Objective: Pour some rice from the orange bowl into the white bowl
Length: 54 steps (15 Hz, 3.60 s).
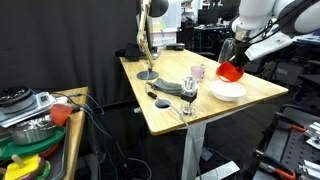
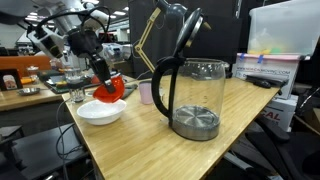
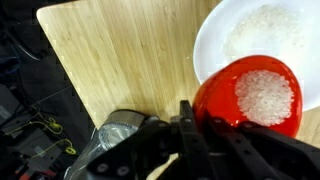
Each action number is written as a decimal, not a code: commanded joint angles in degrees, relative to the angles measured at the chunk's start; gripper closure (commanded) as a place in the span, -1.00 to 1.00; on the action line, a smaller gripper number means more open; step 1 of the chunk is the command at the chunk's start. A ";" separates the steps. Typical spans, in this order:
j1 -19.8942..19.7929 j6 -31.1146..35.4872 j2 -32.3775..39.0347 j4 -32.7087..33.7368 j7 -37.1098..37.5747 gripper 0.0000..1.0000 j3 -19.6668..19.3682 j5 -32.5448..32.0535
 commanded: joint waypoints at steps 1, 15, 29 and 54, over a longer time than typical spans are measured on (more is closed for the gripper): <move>-3.37 1.51 -2.53 -0.99 -3.93 0.96 -0.44 4.84; -14.54 1.88 3.83 -0.17 -5.87 0.96 -5.17 20.10; -14.29 2.05 9.23 -0.13 -5.63 0.96 -6.18 24.18; -13.64 6.83 15.79 -0.10 -6.12 -1.00 -9.53 23.15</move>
